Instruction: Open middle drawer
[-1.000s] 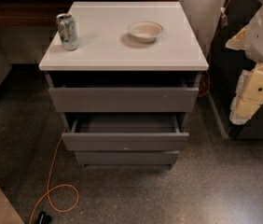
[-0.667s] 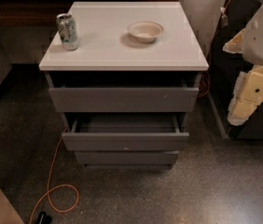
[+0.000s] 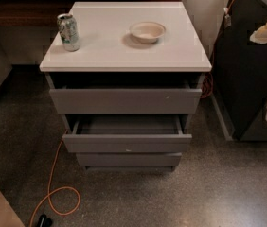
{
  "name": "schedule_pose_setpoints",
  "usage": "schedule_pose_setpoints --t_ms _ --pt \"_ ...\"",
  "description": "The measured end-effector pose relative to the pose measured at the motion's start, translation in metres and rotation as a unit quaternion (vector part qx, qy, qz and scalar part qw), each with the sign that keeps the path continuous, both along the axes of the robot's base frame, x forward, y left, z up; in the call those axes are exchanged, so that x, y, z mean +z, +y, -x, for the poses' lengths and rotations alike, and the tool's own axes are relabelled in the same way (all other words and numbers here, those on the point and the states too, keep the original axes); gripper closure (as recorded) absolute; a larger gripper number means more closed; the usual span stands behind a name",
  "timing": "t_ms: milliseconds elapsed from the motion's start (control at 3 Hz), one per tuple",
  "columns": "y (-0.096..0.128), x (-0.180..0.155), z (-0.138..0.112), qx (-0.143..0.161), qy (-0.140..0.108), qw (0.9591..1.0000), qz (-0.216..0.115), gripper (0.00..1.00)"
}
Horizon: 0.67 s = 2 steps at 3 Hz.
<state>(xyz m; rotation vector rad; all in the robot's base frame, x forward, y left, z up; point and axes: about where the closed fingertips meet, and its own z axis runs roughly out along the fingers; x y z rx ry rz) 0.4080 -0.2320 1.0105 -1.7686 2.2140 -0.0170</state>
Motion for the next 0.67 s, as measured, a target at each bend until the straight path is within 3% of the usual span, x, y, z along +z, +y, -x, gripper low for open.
schedule_pose_setpoints --t_ms 333,667 --pt "0.0 0.0 0.0 0.0 0.0 1.0 0.0 0.0" --pt "0.0 0.014 -0.008 0.008 -0.024 0.9997 0.002 0.0"
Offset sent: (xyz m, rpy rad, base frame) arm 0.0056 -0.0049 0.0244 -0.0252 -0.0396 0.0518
